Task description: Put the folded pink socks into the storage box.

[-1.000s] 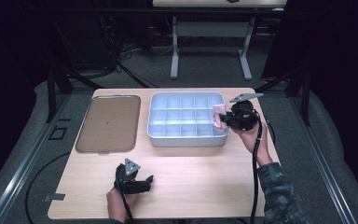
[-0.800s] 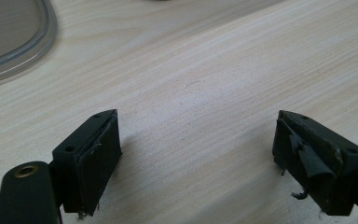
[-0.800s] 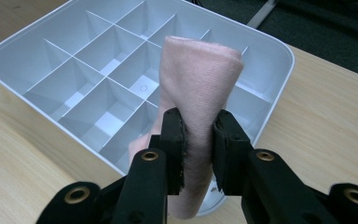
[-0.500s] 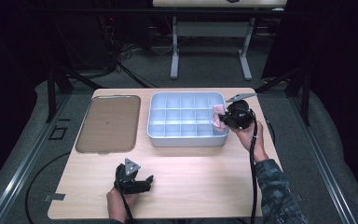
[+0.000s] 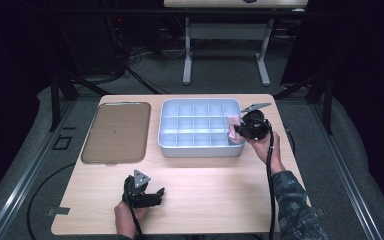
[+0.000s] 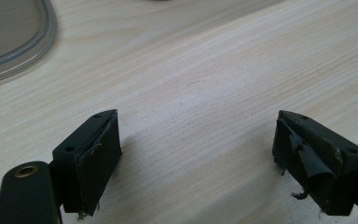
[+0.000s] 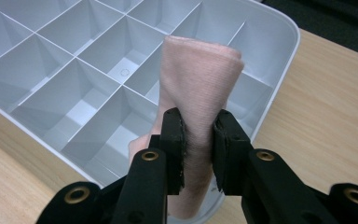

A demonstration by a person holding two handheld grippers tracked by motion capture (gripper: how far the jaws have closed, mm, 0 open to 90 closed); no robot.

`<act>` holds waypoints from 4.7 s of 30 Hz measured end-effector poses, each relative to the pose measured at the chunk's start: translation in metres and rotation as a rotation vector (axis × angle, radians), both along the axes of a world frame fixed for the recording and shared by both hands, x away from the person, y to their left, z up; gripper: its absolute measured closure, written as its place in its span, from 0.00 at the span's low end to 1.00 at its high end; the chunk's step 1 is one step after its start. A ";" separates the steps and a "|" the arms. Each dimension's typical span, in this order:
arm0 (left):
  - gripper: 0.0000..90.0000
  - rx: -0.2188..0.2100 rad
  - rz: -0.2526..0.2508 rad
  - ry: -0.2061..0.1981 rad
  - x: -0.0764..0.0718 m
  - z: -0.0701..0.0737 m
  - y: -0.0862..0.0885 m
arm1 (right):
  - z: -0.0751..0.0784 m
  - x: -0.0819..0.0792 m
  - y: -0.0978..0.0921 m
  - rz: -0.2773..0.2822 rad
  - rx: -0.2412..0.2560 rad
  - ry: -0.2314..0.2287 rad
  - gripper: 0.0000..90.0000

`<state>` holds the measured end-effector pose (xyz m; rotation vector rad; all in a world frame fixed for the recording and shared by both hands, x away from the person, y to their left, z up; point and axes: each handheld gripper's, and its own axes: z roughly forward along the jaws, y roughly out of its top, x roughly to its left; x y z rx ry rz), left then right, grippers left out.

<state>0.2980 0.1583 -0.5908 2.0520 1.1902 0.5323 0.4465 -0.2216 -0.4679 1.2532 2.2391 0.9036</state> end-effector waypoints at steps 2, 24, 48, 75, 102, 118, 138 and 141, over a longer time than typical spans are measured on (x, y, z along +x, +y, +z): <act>0.17 0.000 0.000 0.000 0.000 0.000 0.000 | -0.003 0.003 0.000 0.001 -0.006 0.007 0.84; 0.17 0.000 0.000 0.000 0.000 0.000 0.000 | -0.033 0.012 0.003 0.018 -0.087 0.092 0.82; 0.17 0.000 0.000 0.000 0.000 0.000 0.000 | -0.005 -0.006 -0.004 0.015 -0.007 0.024 0.64; 0.17 -0.001 0.000 0.001 0.000 0.000 0.000 | -0.016 0.007 -0.001 -0.001 0.035 0.080 0.76; 0.17 -0.002 0.000 -0.001 0.000 0.000 0.000 | 0.038 -0.088 -0.022 0.035 0.062 -0.061 0.08; 0.17 -0.003 0.001 -0.002 0.000 0.000 -0.001 | -0.005 -0.137 -0.068 -0.051 0.044 -0.070 0.00; 0.17 -0.003 0.002 -0.001 0.000 0.000 0.000 | -0.116 -0.142 -0.111 -0.206 0.008 0.085 0.00; 0.17 -0.003 0.002 -0.001 0.000 0.000 0.000 | -0.120 -0.144 -0.114 -0.228 0.033 0.047 0.00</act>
